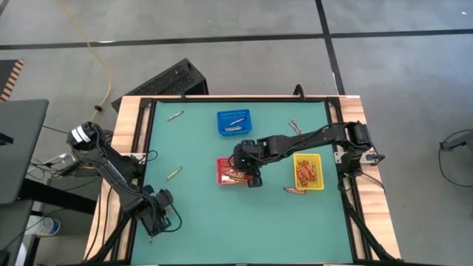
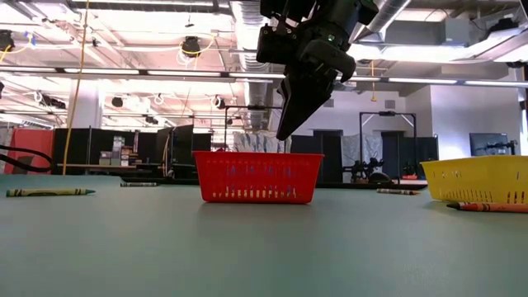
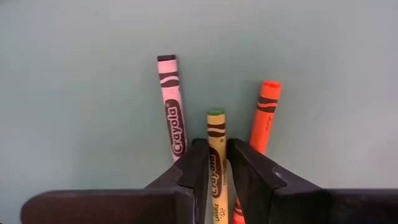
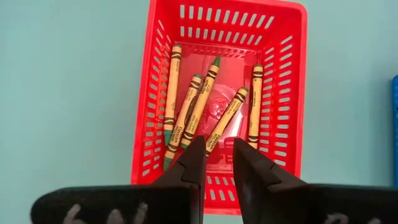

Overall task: Sort crayons
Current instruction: Put the green crayon into the red bin

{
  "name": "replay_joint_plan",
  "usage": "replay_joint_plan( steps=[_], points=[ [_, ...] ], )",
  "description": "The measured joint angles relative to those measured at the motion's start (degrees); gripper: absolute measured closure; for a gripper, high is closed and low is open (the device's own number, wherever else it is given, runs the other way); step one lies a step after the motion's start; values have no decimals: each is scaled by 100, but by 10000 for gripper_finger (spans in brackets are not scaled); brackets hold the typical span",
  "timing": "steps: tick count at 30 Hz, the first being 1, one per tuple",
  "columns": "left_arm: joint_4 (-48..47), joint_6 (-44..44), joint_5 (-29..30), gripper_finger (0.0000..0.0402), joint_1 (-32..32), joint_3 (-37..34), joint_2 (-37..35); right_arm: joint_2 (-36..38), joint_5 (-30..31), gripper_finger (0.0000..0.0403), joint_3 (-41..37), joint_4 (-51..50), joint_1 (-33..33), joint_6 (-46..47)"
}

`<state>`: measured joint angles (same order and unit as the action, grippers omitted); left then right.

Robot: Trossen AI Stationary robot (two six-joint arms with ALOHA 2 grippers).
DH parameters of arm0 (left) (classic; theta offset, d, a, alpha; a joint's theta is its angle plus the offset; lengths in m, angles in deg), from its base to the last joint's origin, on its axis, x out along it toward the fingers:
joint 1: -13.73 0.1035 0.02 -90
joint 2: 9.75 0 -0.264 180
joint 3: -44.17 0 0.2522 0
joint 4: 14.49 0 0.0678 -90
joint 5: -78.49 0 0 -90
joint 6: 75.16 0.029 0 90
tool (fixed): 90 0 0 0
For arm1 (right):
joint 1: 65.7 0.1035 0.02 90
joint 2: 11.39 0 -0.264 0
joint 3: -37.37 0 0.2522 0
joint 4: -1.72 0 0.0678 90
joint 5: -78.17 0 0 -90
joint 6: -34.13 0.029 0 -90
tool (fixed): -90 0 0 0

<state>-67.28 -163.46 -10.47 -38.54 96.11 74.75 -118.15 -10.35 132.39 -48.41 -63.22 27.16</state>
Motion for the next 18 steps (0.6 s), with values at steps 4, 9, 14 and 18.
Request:
replay_joint_plan(
  steps=[4, 9, 14, 18],
  points=[
    [-1, 81, 51, 342, -2, 29, 152, 0, 0, 329, 0, -1, 2, 1],
    [-69, 324, 304, 375, -11, -19, -10, 0, -1, 329, 0, -64, 35, 137],
    [-494, 492, 666, 389, 54, 18, -343, 54, 0, 329, -2, -280, 143, 228],
    [-1073, 798, 1452, 386, 210, 154, -758, 249, 0, 329, -4, -229, 242, 201]
  ],
)
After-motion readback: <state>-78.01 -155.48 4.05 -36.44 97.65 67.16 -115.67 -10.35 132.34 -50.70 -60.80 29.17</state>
